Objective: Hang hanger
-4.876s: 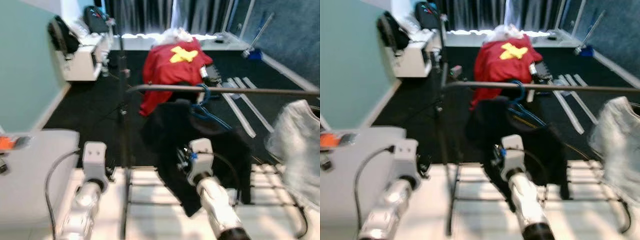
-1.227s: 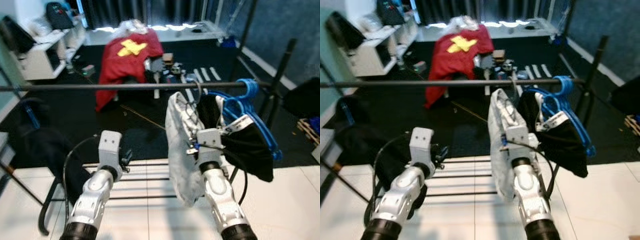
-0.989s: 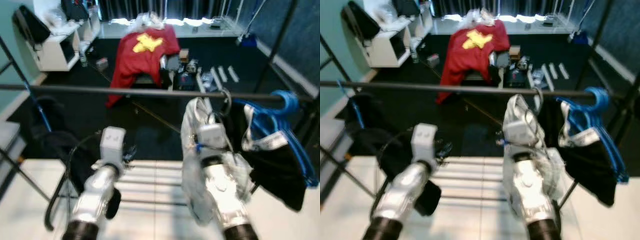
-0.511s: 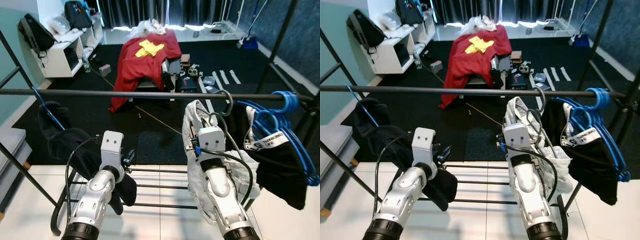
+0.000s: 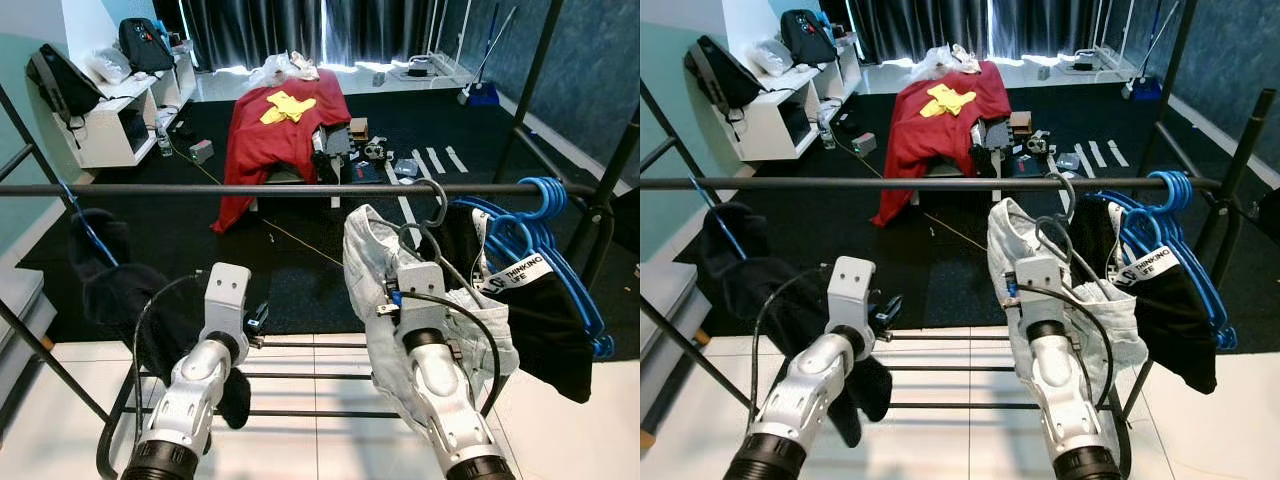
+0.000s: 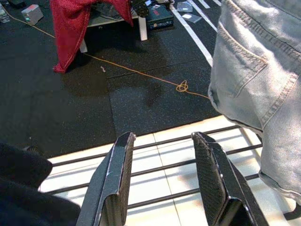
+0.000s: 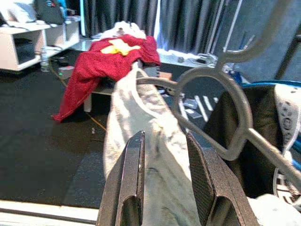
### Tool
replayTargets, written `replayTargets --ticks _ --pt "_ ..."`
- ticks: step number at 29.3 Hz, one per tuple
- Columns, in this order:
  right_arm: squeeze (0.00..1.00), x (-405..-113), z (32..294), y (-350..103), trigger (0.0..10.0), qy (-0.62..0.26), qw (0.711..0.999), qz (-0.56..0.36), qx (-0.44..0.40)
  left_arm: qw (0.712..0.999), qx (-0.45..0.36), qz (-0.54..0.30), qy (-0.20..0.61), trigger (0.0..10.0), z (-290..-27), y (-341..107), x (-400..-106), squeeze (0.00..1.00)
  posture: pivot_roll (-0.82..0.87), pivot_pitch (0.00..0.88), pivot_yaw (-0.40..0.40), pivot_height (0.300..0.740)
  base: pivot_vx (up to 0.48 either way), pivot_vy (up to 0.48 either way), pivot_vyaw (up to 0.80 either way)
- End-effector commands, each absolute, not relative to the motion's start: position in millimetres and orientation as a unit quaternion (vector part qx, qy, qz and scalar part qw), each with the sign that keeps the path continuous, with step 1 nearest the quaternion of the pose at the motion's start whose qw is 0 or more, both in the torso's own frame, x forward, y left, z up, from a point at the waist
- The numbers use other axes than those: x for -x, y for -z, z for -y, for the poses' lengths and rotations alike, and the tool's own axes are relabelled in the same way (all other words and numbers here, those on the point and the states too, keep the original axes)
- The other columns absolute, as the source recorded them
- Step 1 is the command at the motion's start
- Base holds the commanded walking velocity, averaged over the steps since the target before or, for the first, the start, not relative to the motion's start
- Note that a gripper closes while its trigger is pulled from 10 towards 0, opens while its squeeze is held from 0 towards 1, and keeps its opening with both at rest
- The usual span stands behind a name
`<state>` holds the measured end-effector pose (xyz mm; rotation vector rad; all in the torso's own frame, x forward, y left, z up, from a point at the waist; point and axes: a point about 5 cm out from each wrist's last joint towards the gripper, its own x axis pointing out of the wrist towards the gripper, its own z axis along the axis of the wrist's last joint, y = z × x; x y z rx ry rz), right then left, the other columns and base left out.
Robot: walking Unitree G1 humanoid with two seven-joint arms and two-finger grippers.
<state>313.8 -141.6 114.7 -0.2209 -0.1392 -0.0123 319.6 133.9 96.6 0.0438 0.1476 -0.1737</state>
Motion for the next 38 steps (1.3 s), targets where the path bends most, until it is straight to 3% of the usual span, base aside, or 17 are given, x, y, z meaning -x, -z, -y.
replayTargets --ticks 1,38 --pt "0.0 -315 141 -114 10.0 0.01 0.992 0.065 0.109 0.993 -0.035 -0.085 0.081 10.0 -141 -93 -320 0.0 0.02 0.009 0.051 0.74 0.0 0.0 0.0" --pt "0.0 -316 161 -120 10.0 0.068 0.987 0.062 0.128 0.991 -0.046 -0.091 0.084 10.0 -140 -89 -320 0.0 0.03 0.024 0.049 0.74 0.0 0.0 0.0"
